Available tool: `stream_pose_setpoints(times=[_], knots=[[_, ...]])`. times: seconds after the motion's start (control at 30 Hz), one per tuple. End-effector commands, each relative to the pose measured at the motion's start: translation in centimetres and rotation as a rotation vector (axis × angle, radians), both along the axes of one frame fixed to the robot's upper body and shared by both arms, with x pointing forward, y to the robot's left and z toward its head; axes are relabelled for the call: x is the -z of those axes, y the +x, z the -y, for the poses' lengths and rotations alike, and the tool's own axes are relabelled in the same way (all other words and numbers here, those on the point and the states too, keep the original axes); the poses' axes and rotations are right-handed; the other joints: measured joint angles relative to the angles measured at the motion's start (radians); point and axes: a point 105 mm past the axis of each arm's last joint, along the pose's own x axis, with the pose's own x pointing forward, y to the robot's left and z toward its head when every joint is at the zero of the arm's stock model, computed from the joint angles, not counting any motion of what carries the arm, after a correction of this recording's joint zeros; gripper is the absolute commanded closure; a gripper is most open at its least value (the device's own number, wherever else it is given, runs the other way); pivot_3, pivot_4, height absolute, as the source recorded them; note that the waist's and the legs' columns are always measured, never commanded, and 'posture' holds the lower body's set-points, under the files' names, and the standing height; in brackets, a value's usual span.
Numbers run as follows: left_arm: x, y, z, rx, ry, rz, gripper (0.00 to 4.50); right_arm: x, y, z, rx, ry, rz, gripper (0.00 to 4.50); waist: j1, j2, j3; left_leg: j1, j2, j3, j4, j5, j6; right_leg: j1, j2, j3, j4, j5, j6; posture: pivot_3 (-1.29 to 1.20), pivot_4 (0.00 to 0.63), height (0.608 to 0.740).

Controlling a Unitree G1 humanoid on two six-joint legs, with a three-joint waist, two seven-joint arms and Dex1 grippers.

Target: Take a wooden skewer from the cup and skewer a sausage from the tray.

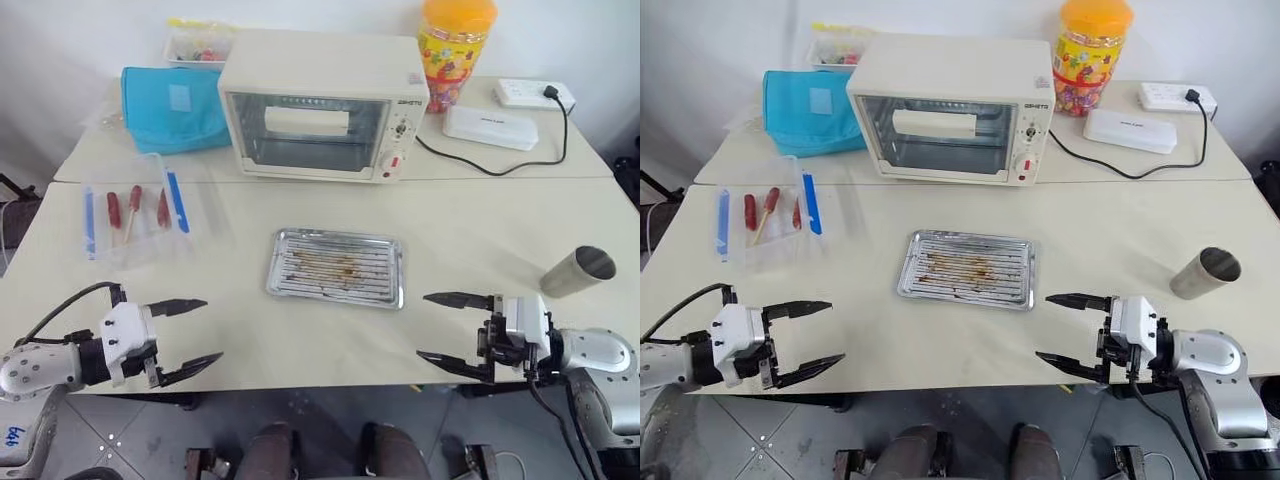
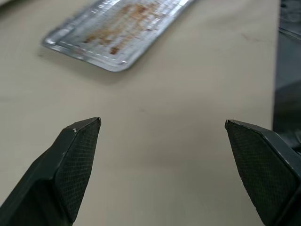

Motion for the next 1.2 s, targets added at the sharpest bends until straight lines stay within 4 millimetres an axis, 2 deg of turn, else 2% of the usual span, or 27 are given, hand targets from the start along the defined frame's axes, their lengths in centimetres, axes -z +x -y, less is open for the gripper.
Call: stream_pose_setpoints(times=[0.03,0.1,0.2,0.33,0.4,0.5,0.63,0.7,0.8,1.0,1.2], knots=[[-0.6,1.0,0.6,-0.067,-0.04,0.047,0.01,-0.1,0.2,-0.1,0.04,0.038,0.018,0.0,-0.001,0.0,0.0,0.0,0.0,0.0,0.0,0.0,0.0,0.0,0.0,0.0,0.0,0.0,0.0,0.0,0.15,0.74],[-1.3,1.6,0.6,-0.141,-0.145,0.054,0.01,-0.3,1.1,0.1,0.11,0.082,0.03,0.0,-0.002,0.0,0.0,0.0,0.0,0.0,0.0,0.0,0.0,0.0,0.0,0.0,0.0,0.0,0.0,0.0,0.15,0.74],[-2.3,2.6,0.2,-0.329,-0.374,0.063,0.01,-1.6,4.5,1.7,0.419,0.29,0.085,0.0,-0.007,-0.001,0.0,0.001,0.001,-0.001,0.0,0.0,0.0,0.0,0.0,0.0,0.002,0.0,0.0,0.0,0.15,0.74],[-2.9,3.7,-0.9,-0.596,-0.526,0.177,0.01,-1.8,6.9,2.9,0.655,0.409,0.169,0.0,-0.008,-0.001,0.0,0.0,0.0,-0.001,0.001,0.0,0.0,-0.001,0.0,0.001,0.004,0.0,0.0,0.0,0.15,0.74],[-2.5,4.0,-1.2,-0.712,-0.582,0.197,0.01,-1.8,7.9,3.7,0.771,0.476,0.2,0.0,-0.007,-0.001,0.0,0.001,0.0,-0.001,0.001,0.0,0.0,-0.002,0.0,0.001,0.005,0.0,0.0,0.0,0.15,0.74],[-1.9,4.4,-0.6,-0.808,-0.605,0.229,0.01,-1.2,9.2,5.1,0.973,0.545,0.238,0.0,-0.004,-0.001,-0.001,0.0,-0.001,-0.001,0.001,0.0,0.0,-0.002,0.0,0.001,0.006,0.0,0.0,0.0,0.15,0.74],[-1.3,4.6,-1.4,-0.953,-0.578,0.273,0.01,0.2,10.1,5.7,1.119,0.532,0.2,0.0,-0.005,-0.001,-0.001,0.0,-0.001,0.0,0.001,0.0,0.0,-0.002,0.0,0.002,0.006,0.0,0.0,0.0,0.15,0.74],[-1.0,4.5,-1.4,-0.959,-0.59,0.27,0.01,1.2,10.4,5.7,1.171,0.553,0.123,0.0,-0.007,-0.001,-0.001,0.0,-0.001,0.0,0.001,0.0,0.0,-0.003,0.0,0.002,0.006,0.0,0.0,0.0,0.15,0.74],[-0.1,4.3,-2.5,-1.017,-0.597,0.249,0.01,1.9,10.5,4.3,1.116,0.566,0.055,0.0,-0.01,0.0,-0.001,0.0,0.0,0.001,0.001,0.0,0.0,-0.003,0.001,0.002,0.007,0.0,0.0,0.0,0.15,0.74],[-0.2,4.2,-4.6,-1.09,-0.603,0.267,0.01,2.0,9.9,2.3,1.061,0.563,0.065,0.0,-0.016,-0.001,-0.001,-0.001,0.0,0.001,0.001,0.0,0.0,-0.005,0.001,0.003,0.008,0.0,0.0,0.0,0.15,0.74],[-0.4,4.0,-4.9,-1.048,-0.556,0.245,0.01,1.7,9.7,0.4,1.032,0.558,0.068,0.0,-0.03,-0.001,-0.001,-0.001,0.0,0.001,0.0,0.0,0.0,-0.008,0.0,0.004,0.013,0.0,0.0,0.0,0.15,0.74]])
